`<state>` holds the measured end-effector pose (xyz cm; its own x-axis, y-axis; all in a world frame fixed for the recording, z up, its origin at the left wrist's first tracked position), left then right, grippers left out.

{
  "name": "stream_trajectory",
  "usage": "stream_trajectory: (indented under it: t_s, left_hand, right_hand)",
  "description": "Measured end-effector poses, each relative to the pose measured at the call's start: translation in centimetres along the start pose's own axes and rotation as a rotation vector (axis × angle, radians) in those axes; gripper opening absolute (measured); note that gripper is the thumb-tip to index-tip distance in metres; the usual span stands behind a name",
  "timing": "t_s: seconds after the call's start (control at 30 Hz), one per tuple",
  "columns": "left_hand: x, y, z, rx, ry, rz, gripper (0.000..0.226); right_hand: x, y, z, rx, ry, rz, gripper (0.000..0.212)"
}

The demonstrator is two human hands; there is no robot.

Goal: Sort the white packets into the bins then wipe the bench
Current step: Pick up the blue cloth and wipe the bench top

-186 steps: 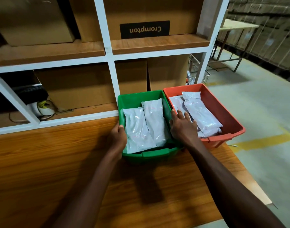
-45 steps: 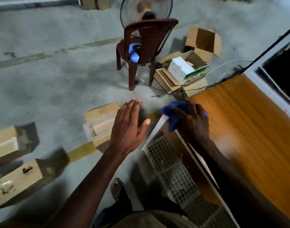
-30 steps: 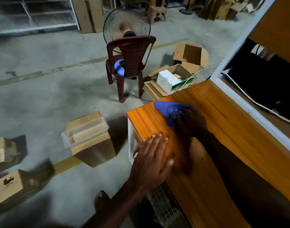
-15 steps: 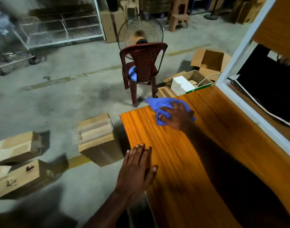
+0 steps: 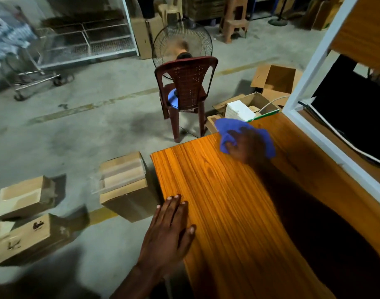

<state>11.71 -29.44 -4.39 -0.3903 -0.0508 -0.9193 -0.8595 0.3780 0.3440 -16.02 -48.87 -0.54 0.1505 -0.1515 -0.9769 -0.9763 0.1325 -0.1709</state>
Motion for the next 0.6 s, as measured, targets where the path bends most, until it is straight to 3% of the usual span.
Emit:
stream_trajectory:
  t_s: [0.13, 0.23, 0.4, 0.5, 0.6]
  left_hand:
    - [-0.2, -2.1, -0.3, -0.118, 0.03, 0.026, 0.063]
    - [-0.3, -3.9, -0.9, -0.122, 0.046, -0.008, 0.061]
    - [-0.9, -4.9, -3.3, -0.053, 0.037, -0.003, 0.059]
    - [-1.0, -5.0, -5.1, -0.03, 0.012, 0.014, 0.062]
    - [-0.6, -4.8, -7.2, 0.01, -0.04, 0.016, 0.068]
  right_hand:
    - [2.8, -10.5, 8.5, -0.436, -0.03, -0.121, 0.055]
    - [2.9, -9.4, 13.0, -0.53, 0.127, -0.165, 0.047]
    - [1.0, 5.9, 12.5, -0.029, 0.248, -0.076, 0.048]
    - [0.9, 13.9, 13.2, 0.215, 0.242, 0.138, 0.05]
    - [3.9, 22.4, 12.4, 0.453, 0.113, 0.179, 0.075]
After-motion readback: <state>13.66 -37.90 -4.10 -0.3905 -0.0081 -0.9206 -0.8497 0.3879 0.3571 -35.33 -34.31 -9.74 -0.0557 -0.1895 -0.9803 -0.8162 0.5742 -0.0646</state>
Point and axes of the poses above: each hand's wrist, its own z-axis away from the middle knuckle, its own x-axis out of the palm, y = z × x, the point moved 3 cm from there along -z, towards the middle knuckle, and after that the axes turned 10 degrees about y, right-handed, at the moved point
